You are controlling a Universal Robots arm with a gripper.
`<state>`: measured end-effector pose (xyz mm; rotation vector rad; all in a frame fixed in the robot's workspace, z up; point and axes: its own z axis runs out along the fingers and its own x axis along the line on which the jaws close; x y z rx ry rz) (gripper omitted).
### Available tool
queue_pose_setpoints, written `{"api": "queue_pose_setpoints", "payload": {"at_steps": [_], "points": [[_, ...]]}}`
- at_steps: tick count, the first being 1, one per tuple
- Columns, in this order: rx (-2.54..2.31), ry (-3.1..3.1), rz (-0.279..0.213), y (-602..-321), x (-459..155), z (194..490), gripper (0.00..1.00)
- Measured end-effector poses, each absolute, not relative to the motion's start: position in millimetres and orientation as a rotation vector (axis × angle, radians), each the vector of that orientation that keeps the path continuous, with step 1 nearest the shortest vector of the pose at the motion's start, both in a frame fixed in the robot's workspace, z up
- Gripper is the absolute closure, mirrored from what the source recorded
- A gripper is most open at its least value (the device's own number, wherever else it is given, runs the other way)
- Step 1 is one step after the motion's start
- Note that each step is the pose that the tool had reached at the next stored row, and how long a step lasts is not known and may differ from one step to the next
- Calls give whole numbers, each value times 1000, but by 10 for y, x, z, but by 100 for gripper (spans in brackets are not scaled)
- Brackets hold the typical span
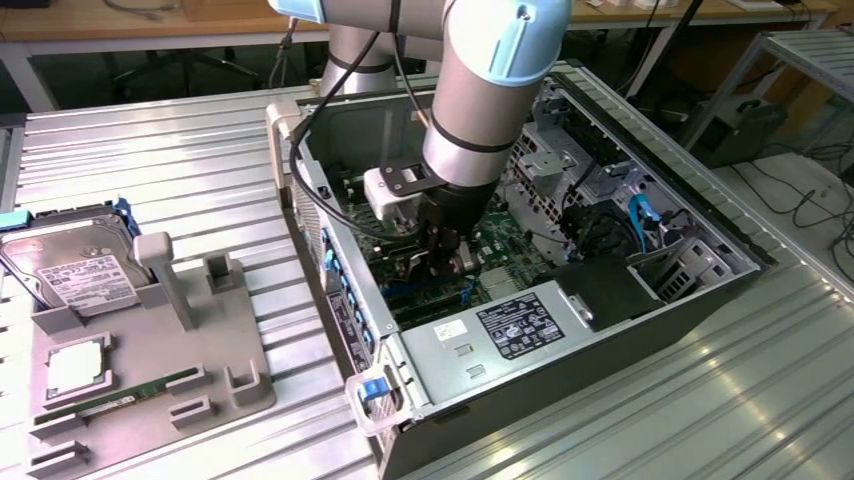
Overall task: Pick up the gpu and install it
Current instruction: 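Insert the gpu into the slot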
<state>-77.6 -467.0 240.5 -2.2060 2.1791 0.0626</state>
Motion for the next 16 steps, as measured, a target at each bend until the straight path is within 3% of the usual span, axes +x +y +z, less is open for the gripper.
{"api": "queue_pose_setpoints", "payload": {"at_steps": [16], "points": [[-2208, 2181, 67, -4670, -775, 2418, 73]]}}
